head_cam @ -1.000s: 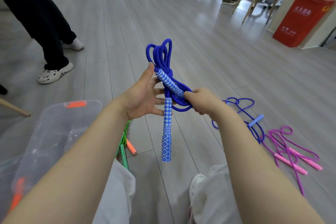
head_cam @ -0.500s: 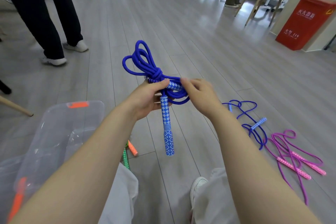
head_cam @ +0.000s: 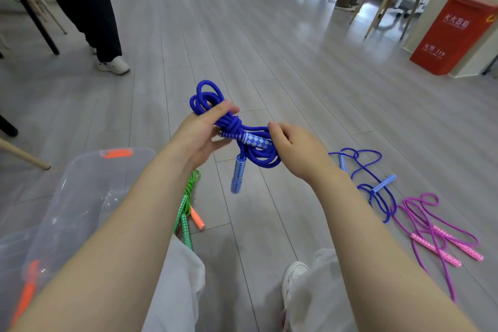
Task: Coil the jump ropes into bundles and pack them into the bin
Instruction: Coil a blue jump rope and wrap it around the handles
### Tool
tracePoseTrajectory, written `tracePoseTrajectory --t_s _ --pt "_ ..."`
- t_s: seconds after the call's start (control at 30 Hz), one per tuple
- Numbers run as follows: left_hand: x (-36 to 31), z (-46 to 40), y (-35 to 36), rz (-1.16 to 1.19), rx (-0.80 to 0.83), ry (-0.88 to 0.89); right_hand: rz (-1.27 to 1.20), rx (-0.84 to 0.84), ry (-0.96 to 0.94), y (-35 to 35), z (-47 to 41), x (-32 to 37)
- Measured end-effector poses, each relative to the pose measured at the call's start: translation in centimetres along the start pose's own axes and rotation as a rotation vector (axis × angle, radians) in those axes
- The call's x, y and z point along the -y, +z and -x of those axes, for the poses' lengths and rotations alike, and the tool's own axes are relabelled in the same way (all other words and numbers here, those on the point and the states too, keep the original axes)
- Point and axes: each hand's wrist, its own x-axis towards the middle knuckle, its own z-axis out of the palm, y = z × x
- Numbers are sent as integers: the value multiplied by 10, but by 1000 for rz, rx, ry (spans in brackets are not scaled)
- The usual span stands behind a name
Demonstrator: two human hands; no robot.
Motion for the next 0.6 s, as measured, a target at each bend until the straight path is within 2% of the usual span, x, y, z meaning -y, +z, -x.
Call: tracePoseTrajectory --t_s 0.1,0.3,0.4,0.6 --pt "0 0 7 126 -3 104 -76 43 27 4 -2 -1" --pt "-5 -3 9 352 -152 147 -208 113 128 6 0 -2" --pt "-8 2 10 428 -168 143 -276 144 186 7 -3 -7" --pt "-27 15 1 701 -211 180 -142 85 152 -3 -2 -15"
